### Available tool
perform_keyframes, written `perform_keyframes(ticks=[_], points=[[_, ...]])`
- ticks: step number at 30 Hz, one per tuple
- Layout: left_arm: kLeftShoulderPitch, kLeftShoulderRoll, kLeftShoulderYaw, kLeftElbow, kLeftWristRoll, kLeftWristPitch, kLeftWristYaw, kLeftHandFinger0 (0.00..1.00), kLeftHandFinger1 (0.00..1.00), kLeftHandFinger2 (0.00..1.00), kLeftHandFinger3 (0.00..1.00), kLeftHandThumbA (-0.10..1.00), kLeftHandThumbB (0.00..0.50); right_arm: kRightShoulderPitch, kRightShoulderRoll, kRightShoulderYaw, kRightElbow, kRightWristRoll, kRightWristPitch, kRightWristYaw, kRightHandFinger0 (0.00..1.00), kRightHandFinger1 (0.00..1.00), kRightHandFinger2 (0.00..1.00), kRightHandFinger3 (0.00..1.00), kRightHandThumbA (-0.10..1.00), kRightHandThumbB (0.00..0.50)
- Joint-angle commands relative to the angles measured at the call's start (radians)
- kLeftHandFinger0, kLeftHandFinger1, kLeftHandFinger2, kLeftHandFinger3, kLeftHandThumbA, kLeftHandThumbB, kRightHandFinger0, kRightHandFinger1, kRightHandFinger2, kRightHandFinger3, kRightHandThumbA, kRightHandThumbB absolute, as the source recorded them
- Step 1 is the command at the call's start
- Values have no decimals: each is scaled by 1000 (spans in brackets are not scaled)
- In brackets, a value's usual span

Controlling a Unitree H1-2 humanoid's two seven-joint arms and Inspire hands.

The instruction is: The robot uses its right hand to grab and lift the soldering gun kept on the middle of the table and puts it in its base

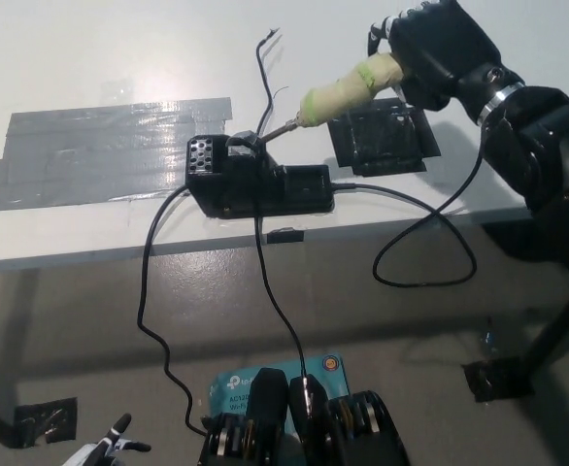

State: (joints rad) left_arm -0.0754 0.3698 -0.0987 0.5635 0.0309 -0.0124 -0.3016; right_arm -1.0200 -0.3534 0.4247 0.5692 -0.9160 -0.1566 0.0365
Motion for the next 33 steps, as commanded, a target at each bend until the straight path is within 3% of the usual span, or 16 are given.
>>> perform_keyframes(ticks=[1, 5, 6, 7, 15, 22, 23, 26, 28, 31, 33], points=[[-1, 14, -1, -22, 9, 0, -9, 0, 20, 315, 694, 1000, 500, -34, 2, -1, -28, -13, 41, -17, 0, 0, 342, 51, -100, 52], [4, 12, -1, -21, 4, -7, -12, 0, 24, 324, 692, 1000, 500, -27, 11, 3, -25, -17, 60, -20, 0, 0, 336, 44, -100, 54], [5, 12, -2, -22, 6, -11, -10, 0, 24, 325, 690, 1000, 500, -23, 12, 4, -30, -22, 70, -22, 0, 0, 347, 55, -100, 3], [5, 12, -3, -26, 6, -8, -11, 0, 25, 327, 691, 1000, 500, -21, 14, 2, -27, -21, 71, -28, 0, 0, 346, 48, -100, 0], [4, 5, -9, -32, 10, -2, -9, 0, 37, 310, 690, 1000, 500, -18, 39, 15, -16, -33, 124, -4, 0, 0, 371, 64, -100, 0], [-5, 2, -14, -24, 11, -7, -10, 0, 13, 311, 693, 1000, 500, -6, 57, 41, -19, -44, 152, -4, 0, 17, 458, 126, -100, 3], [-6, 1, -13, -24, 8, -5, -13, 0, 13, 304, 678, 1000, 500, -5, 63, 43, -11, -37, 139, -26, 0, 12, 452, 113, -100, 32], [-8, 0, -12, -21, 10, -2, -9, 0, 29, 305, 678, 1000, 500, -4, 84, 46, -4, -29, 134, -29, 0, 2, 433, 139, -100, 8], [-5, -3, -10, -25, 7, 3, -8, 0, 31, 308, 681, 1000, 500, -3, 93, 52, 9, -39, 123, -67, 0, 0, 415, 131, -100, 43], [-1, -2, -14, -39, 12, 6, -9, 0, 15, 295, 675, 1000, 500, -4, 105, 51, 18, -30, 118, -68, 0, 0, 419, 121, -100, 2], [0, -5, -14, -44, 7, 9, -15, 0, 7, 285, 670, 1000, 500, 1, 105, 49, 18, -28, 112, -78, 0, 0, 385, 115, -100, 43]])
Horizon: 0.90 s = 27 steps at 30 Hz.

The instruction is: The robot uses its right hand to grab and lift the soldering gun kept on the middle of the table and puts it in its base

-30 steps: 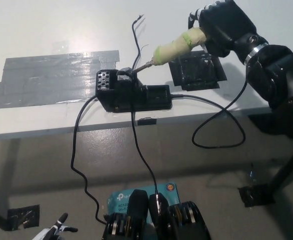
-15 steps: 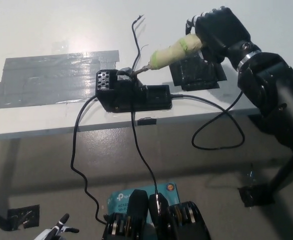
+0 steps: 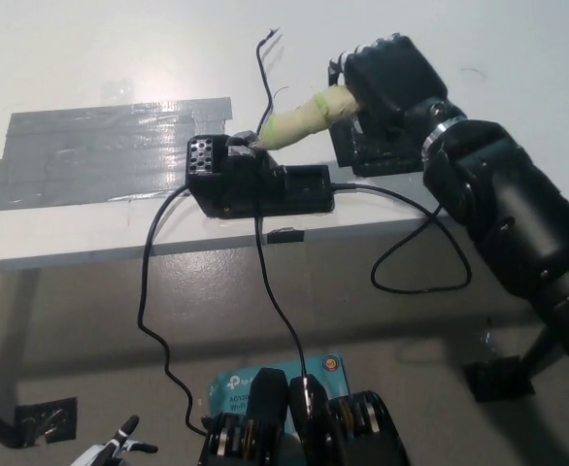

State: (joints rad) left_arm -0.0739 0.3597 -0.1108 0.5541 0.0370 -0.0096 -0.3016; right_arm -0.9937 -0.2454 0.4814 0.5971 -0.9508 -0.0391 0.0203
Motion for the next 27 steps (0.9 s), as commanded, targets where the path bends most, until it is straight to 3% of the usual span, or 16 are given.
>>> perform_keyframes(ticks=[1, 4, 5, 7, 8, 12, 15, 17, 18, 19, 21, 22, 23, 26, 27], points=[[-1, 4, -3, -36, 2, 9, -15, 0, 5, 285, 670, 1000, 500, -24, -3, -9, -9, 7, -8, -68, 0, 0, 382, 114, -100, 45], [-2, 2, -5, -23, 5, -6, -15, 0, 2, 301, 692, 1000, 500, -24, 3, -4, 4, 3, -3, -69, 0, 0, 382, 167, -100, 55], [-4, 1, -6, -24, 8, 3, -12, 0, 15, 310, 688, 1000, 500, -28, 8, 1, 18, -2, 2, -70, 0, 0, 381, 162, -100, 88], [-3, -3, -7, -32, 11, 6, -7, 0, 3, 298, 683, 1000, 500, -29, 9, 11, 22, -16, 17, -68, 0, 0, 397, 183, -100, 53], [-2, -4, -7, -37, 13, 11, -7, 0, 0, 293, 674, 1000, 500, -31, 15, 12, 30, -12, 16, -73, 0, 0, 405, 194, -100, 8], [-2, -10, -9, -42, 15, 19, -7, 0, 0, 269, 672, 1000, 500, -30, 21, 25, 41, -20, 13, -103, 0, 0, 397, 177, -100, 0], [-11, -13, -12, -41, 17, 22, -10, 0, 0, 308, 693, 1000, 500, -38, 43, 32, 65, -11, 14, -117, 0, 0, 397, 156, -100, 0], [-14, -17, -10, -35, 13, 17, -10, 0, 0, 279, 690, 1000, 500, -42, 52, 35, 73, -5, 18, -108, 0, 0, 418, 206, -100, 0], [-15, -18, -12, -38, 16, 26, -11, 0, 0, 276, 691, 1000, 500, -41, 55, 38, 71, -3, 19, -100, 0, 9, 439, 263, -100, 0], [-14, -18, -14, -42, 19, 30, -10, 0, 0, 262, 695, 1000, 500, -44, 61, 40, 75, 0, 24, -88, 0, 42, 482, 380, -100, 0], [-17, -18, -16, -41, 19, 26, -13, 0, 24, 287, 689, 1000, 500, -51, 71, 50, 87, -7, 20, -96, 0, 39, 476, 415, -100, 48], [-17, -19, -17, -41, 19, 25, -14, 0, 26, 288, 688, 1000, 500, -51, 71, 51, 88, -7, 19, -97, 0, 39, 473, 433, -100, 48], [-15, -19, -15, -47, 16, 32, -13, 0, 10, 286, 693, 1000, 500, -58, 82, 57, 94, -13, 23, -108, 0, 36, 472, 426, -100, 109], [-16, -18, -15, -42, 21, 26, -6, 0, 13, 292, 702, 1000, 500, -75, 94, 70, 108, -20, 3, -141, 0, 70, 520, 506, -100, 132], [-19, -16, -15, -42, 17, 25, -12, 0, 14, 294, 703, 1000, 500, -83, 97, 71, 100, -14, 16, -108, 0, 100, 554, 700, -100, 123]])
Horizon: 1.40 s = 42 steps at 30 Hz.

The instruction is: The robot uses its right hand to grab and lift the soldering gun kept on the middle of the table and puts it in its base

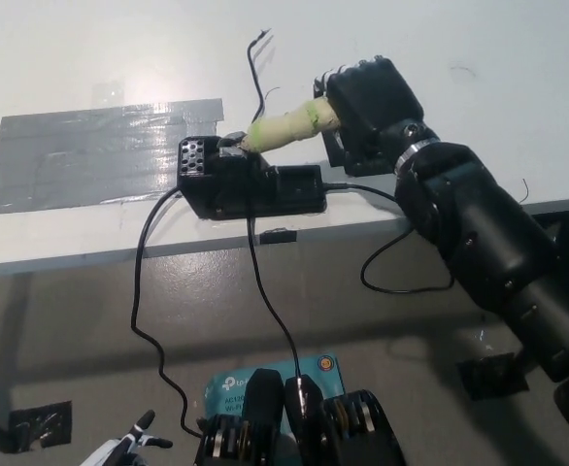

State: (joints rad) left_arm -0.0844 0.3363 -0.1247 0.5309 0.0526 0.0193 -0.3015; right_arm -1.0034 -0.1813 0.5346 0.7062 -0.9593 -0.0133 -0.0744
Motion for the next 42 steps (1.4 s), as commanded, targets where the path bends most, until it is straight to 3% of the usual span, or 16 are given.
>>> perform_keyframes(ticks=[1, 4, 5, 6, 7, 8, 9, 10, 11, 12, 13, 18, 25, 34, 37, 42], points=[[-13, 5, 0, -10, -1, -4, -13, 0, 14, 296, 705, 1000, 500, -79, 37, 15, -5, 1, -12, -17, 0, 110, 553, 611, -100, 120], [-10, 6, -3, -19, 4, 6, -13, 0, 0, 289, 700, 1000, 500, -90, 41, 22, -5, 12, -37, -10, 0, 158, 608, 510, -100, 142], [-8, 7, -2, -25, 3, 11, -13, 0, 1, 298, 704, 1000, 500, -90, 42, 15, -8, 30, -59, -14, 0, 106, 553, 625, -100, 144], [-8, 8, -2, -25, 3, 11, -13, 0, 1, 300, 705, 1000, 500, -91, 43, 16, -6, 30, -60, -15, 0, 48, 489, 544, -100, 138], [-6, 9, 1, -29, 0, 17, -13, 0, 0, 300, 708, 1000, 500, -92, 41, 21, -17, 25, -57, -6, 0, 44, 469, 726, -100, 116], [-7, 9, 1, -25, -1, 15, -15, 0, 3, 308, 722, 1000, 500, -93, 41, 22, -29, 26, -53, 4, 84, 139, 616, 1000, -100, 111], [-10, 9, -2, -15, 0, 8, -17, 0, 1, 306, 743, 1000, 500, -96, 27, 44, -54, -8, -42, 19, 356, 500, 927, 1000, 105, 266], [-10, 10, -2, -12, 2, 6, -17, 0, 0, 304, 747, 1000, 500, -98, 23, 55, -57, -23, -39, 19, 595, 651, 945, 1000, 126, 215], [-9, 8, -1, -9, 0, 13, -15, 0, 0, 295, 739, 1000, 500, -100, 17, 75, -71, -51, -8, 53, 1000, 1000, 1000, 1000, 319, 274], [-11, 8, 0, -3, 1, 13, -12, 0, 8, 304, 740, 1000, 500, -107, 6, 116, -91, -120, 43, 88, 1000, 1000, 1000, 1000, 574, 482], [-11, 8, 1, -2, 0, 11, -12, 0, 10, 307, 740, 1000, 500, -108, 4, 127, -101, -136, 64, 101, 1000, 1000, 1000, 1000, 587, 499], [-11, 9, -1, -9, 7, 18, -7, 0, 0, 275, 716, 1000, 500, -123, -12, 179, -170, -158, 146, 345, 1000, 1000, 1000, 1000, 727, 500], [-9, 11, 1, -7, 5, 10, -7, 0, 5, 313, 702, 1000, 500, -94, 1, 148, -240, -78, 246, 588, 1000, 1000, 1000, 1000, 719, 500], [-15, 16, 3, 9, 1, 0, -13, 0, 0, 302, 704, 1000, 500, -90, 38, 113, -283, -38, 335, 732, 1000, 1000, 1000, 1000, 735, 500], [-10, 15, 8, 15, -4, -1, -11, 0, 0, 284, 691, 1000, 500, -92, 41, 123, -310, -57, 347, 764, 1000, 1000, 1000, 1000, 797, 500], [-7, 16, 10, 34, -5, -12, -12, 0, 26, 299, 707, 1000, 500, -91, 49, 103, -350, -44, 328, 736, 1000, 1000, 1000, 1000, 738, 500]])
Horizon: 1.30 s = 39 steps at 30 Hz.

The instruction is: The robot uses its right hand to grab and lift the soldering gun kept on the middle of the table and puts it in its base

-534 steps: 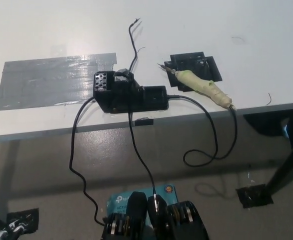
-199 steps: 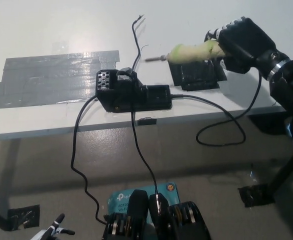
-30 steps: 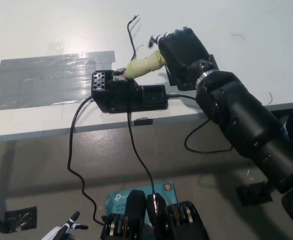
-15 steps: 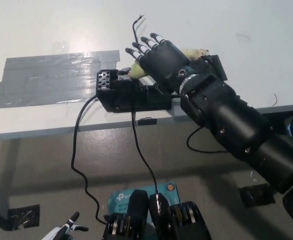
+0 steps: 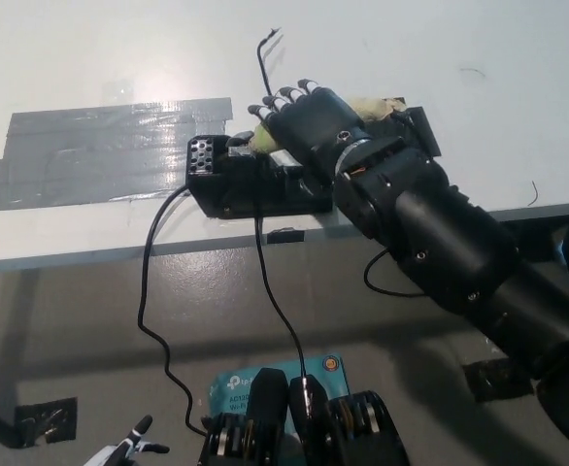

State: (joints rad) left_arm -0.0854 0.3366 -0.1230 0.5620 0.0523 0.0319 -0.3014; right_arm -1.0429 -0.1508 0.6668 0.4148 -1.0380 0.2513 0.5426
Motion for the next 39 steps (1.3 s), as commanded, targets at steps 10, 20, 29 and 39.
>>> perform_keyframes(ticks=[10, 20, 29, 39], points=[[8, 19, 24, 52, -15, -64, -14, 0, 0, 272, 679, 1000, 500, -97, -46, -75, -353, 28, -2, 192, 1000, 1000, 1000, 1000, 855, 500], [48, 40, 44, 24, -14, -66, -4, 0, 18, 275, 676, 1000, 500, 60, -299, -309, -1052, 192, 85, 378, 1000, 1000, 1000, 1000, 785, 500], [54, 47, 75, 47, -51, -97, -21, 0, 20, 289, 674, 1000, 500, 781, -413, -852, -1365, 455, 139, 160, 977, 1000, 1000, 1000, 477, 322], [49, 42, 109, 96, -74, -137, -12, 0, 0, 327, 727, 1000, 500, 1216, -230, -1188, -1023, 716, -40, -17, 1000, 1000, 1000, 1000, 436, 323]])
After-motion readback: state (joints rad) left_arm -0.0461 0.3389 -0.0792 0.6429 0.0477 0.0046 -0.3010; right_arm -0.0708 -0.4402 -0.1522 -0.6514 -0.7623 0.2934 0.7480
